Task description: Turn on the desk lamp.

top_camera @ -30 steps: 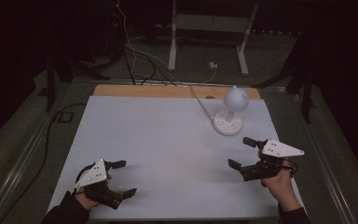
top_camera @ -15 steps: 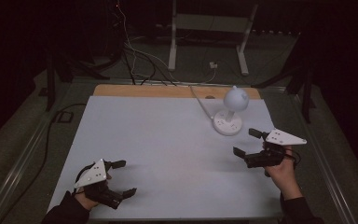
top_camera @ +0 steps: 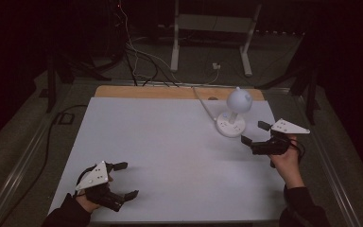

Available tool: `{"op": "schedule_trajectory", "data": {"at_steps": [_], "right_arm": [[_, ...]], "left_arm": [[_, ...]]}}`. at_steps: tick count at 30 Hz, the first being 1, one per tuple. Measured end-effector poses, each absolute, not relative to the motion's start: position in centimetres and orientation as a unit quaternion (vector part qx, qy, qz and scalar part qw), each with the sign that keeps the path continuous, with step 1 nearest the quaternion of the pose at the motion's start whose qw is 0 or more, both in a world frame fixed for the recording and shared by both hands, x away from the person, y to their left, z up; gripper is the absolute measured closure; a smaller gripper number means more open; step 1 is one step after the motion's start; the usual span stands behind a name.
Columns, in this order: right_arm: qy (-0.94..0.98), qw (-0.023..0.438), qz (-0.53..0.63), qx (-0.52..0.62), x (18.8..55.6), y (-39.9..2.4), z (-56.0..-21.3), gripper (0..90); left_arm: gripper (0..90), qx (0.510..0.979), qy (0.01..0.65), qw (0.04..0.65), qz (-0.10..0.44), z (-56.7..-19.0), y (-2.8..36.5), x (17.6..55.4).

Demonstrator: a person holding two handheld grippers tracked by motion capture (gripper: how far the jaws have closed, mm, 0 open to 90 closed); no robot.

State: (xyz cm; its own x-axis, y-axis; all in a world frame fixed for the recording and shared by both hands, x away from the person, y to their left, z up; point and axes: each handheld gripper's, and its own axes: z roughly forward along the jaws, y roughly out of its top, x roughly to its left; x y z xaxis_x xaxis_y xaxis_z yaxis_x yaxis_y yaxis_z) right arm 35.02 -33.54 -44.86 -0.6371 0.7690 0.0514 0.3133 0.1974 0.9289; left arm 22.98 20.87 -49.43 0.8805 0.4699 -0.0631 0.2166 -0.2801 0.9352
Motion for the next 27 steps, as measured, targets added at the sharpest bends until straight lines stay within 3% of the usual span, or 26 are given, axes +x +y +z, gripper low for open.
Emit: {"op": "schedule_trajectory", "data": {"at_steps": [25, 27], "right_arm": [[0.694, 0.239, 0.518, 0.440, 39.9, -35.4, -47.0, 0.0], [0.689, 0.238, 0.516, 0.449, 40.4, -35.5, -47.3, 3.4]], "left_arm": [[0.4, 0.790, 0.222, 0.559, 0.116, -49.5, 20.9, 23.1], [0.3, 0.790, 0.222, 0.560, 0.116, -49.5, 20.9, 23.1]]}}
